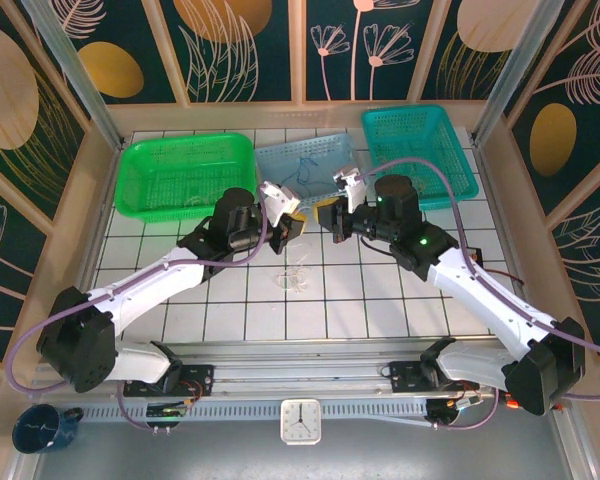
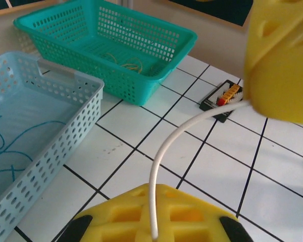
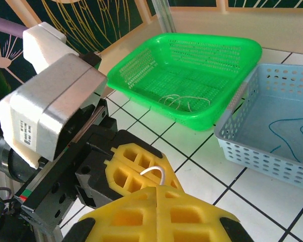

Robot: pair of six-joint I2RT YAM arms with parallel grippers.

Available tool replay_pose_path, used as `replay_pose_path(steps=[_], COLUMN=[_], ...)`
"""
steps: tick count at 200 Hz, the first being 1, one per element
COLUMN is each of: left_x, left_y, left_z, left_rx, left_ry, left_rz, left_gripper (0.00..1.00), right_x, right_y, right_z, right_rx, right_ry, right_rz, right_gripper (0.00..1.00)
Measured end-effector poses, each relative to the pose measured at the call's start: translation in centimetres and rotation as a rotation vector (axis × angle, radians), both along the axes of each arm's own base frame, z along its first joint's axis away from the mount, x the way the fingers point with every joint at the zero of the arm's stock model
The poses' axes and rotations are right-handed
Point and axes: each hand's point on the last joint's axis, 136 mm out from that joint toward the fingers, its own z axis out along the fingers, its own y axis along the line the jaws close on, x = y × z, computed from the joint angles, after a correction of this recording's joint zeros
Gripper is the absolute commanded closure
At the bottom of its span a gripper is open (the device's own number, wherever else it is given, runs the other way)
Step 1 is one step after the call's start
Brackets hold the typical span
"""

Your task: Untangle the cables

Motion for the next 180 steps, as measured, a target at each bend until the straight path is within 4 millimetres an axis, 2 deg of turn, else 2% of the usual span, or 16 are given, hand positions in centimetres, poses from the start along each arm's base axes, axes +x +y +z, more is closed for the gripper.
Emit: replay_pose_path(steps=[12, 22, 35, 47, 70, 90, 130, 162, 180], left_x=[0.1, 0.2, 0.4, 0.6, 1.1, 2.1, 4.6, 6.4, 7.1], left_y=[0.0, 0.0, 0.1, 0.3, 0.6, 0.8, 2.6, 4.3, 4.9], left_z=[0.2, 0.3, 0.4, 0.7, 1.9, 4.3, 9.4, 11.6, 12.4], left_rx=[-0.011, -0.019, -0.027, -0.036, -0.062, -0.097, -0.176, -0.192, -0.197], left_ry=[0.004, 0.01, 0.014, 0.02, 0.016, -0.007, -0.068, -0.101, -0.11], left_rz=[0.005, 0.014, 0.033, 0.057, 0.098, 0.14, 0.238, 0.303, 0.324], left_gripper=[1.0, 1.0, 1.0, 1.0, 1.0, 1.0, 1.0, 1.0, 1.0], right_x=[-0.1, -0.1, -0.2, -0.4, -0.7, -0.6, -0.3, 0.2, 0.6], right_y=[-0.1, -0.3, -0.6, -1.0, -1.5, -1.5, -1.4, -0.8, -0.4], right_z=[0.3, 0.7, 1.5, 2.0, 2.2, 1.3, -2.4, -6.4, -7.6], right_rx=[0.008, 0.013, 0.035, 0.059, 0.099, 0.114, 0.126, 0.119, 0.119], right_ry=[0.0, -0.013, -0.031, -0.041, -0.05, -0.033, 0.046, 0.132, 0.164], right_rz=[-0.006, -0.012, -0.024, -0.038, -0.056, -0.065, -0.083, -0.099, -0.102], right_gripper=[0.73, 0.6, 0.51, 0.46, 0.42, 0.4, 0.39, 0.39, 0.38])
